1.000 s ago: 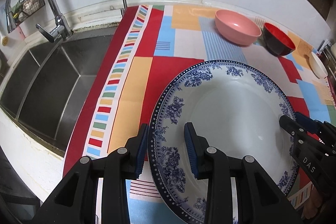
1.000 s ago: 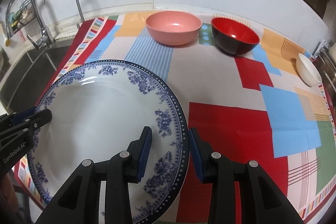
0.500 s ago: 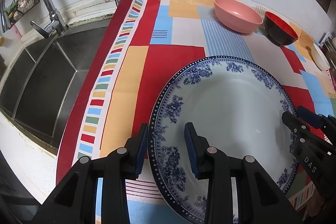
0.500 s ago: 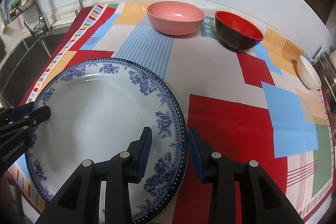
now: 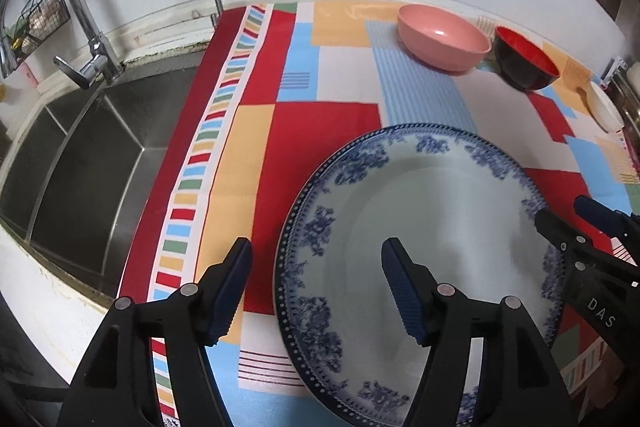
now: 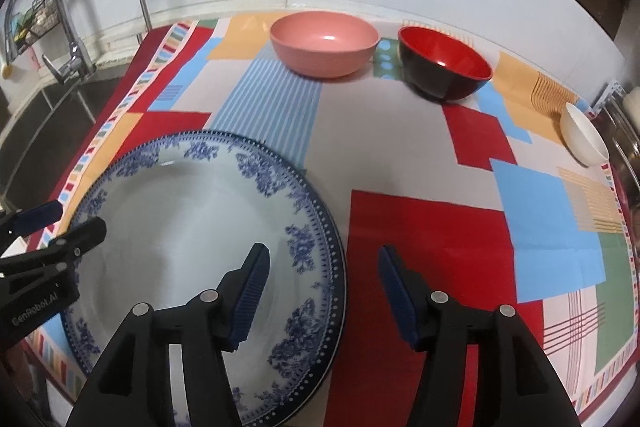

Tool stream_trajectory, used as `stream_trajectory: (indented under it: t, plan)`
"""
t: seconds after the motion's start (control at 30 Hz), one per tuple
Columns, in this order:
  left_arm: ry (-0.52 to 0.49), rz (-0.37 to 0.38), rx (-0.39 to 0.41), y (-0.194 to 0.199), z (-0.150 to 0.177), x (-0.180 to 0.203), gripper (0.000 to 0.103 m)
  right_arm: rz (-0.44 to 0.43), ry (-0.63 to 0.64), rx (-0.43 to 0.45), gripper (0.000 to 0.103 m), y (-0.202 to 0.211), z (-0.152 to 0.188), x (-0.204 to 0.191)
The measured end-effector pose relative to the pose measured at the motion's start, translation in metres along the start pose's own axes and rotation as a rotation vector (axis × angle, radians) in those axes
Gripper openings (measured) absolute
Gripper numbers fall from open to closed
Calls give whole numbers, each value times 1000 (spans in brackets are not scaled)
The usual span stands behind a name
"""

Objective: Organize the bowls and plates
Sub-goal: 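Lower the plate onto the stack and open both grippers, then move both grippers forward to the rim of the pink bowl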

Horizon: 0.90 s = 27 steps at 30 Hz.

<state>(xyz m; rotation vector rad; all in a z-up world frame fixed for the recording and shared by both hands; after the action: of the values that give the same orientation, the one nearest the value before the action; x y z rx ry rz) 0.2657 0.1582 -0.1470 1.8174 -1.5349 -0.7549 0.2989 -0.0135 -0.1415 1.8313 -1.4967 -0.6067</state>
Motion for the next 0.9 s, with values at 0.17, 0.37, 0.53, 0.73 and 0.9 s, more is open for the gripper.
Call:
stream_trajectory:
  t: [0.17, 0.37, 0.53, 0.73, 0.9]
  plan:
    - [-6, 15, 43, 10, -14, 5, 70, -26, -21, 31, 58, 8, -7, 0]
    - [-22, 34, 110, 21, -38, 17, 72, -57, -39, 31, 58, 12, -15, 6]
    - [-35, 42, 155, 25, -58, 28, 72, -39, -4, 73, 58, 18, -31, 16]
    - [-49, 47, 193, 24, -79, 41, 72, -71, -25, 92, 58, 20, -51, 30]
    - [-56, 18, 218, 19, -100, 43, 72, -85, -64, 114, 58, 14, -70, 40]
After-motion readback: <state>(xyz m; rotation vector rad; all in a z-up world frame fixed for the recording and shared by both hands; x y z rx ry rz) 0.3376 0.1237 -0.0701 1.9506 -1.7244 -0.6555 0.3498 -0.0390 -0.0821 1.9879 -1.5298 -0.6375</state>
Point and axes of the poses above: each gripper's, at about its wrist camera, not at the fingertips, and y roughly against the way its jaws point, x to its right, z to its underside, the point moved 6 cm from there along -y, roughly the way its jaws point, and after that the axes turned 8 degrees about x, right-handed, at the moved point
